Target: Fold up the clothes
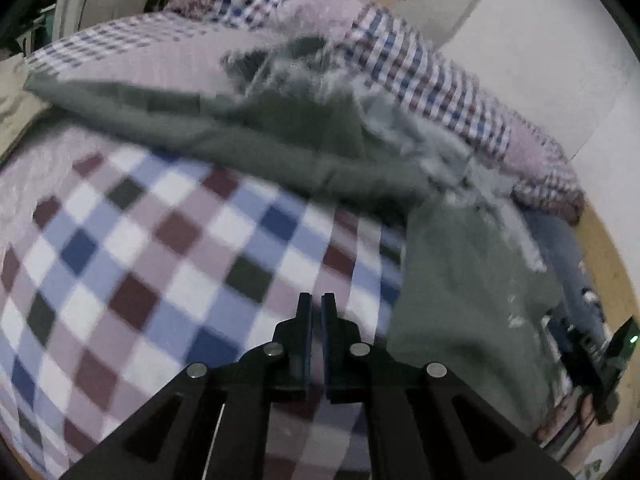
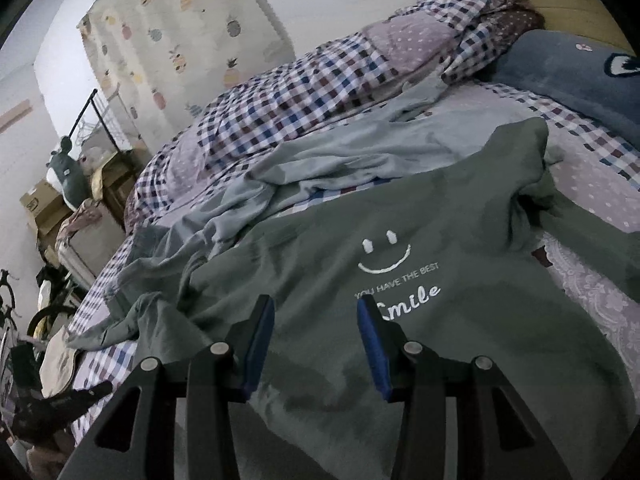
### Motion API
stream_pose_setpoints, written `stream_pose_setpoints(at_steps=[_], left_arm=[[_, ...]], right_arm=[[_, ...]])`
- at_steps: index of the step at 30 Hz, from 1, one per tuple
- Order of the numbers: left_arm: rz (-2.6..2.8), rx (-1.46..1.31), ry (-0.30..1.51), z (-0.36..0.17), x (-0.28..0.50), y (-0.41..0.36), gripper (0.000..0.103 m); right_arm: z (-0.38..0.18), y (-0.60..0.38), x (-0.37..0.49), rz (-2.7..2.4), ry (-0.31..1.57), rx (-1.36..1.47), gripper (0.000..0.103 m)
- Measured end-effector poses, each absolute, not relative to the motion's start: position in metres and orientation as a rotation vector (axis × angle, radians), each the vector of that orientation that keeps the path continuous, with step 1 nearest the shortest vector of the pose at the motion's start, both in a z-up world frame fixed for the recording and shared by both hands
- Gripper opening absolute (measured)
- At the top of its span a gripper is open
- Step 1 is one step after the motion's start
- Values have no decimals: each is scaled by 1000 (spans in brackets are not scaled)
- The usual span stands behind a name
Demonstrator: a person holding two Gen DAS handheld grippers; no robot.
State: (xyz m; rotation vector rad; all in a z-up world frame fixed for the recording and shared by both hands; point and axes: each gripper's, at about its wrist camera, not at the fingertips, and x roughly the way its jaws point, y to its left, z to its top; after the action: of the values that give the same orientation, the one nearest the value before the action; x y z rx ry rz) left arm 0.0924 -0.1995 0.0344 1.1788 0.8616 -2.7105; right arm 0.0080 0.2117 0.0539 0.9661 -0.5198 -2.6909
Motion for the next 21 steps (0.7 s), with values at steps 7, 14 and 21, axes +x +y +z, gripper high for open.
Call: stream_pose_setpoints(at_steps=[7, 14, 21], left_arm=[[-2892, 1061, 864, 48, 57, -183, 54], [-3021, 1123, 724, 49, 26, -142, 69], [-3084, 1093, 818, 57, 30, -135, 85]], right_arm=[[53, 222, 3, -2735, -511, 977, 47], [73, 310, 15, -2994, -515, 918, 49], [55, 439, 41, -3163, -786, 1121, 52]])
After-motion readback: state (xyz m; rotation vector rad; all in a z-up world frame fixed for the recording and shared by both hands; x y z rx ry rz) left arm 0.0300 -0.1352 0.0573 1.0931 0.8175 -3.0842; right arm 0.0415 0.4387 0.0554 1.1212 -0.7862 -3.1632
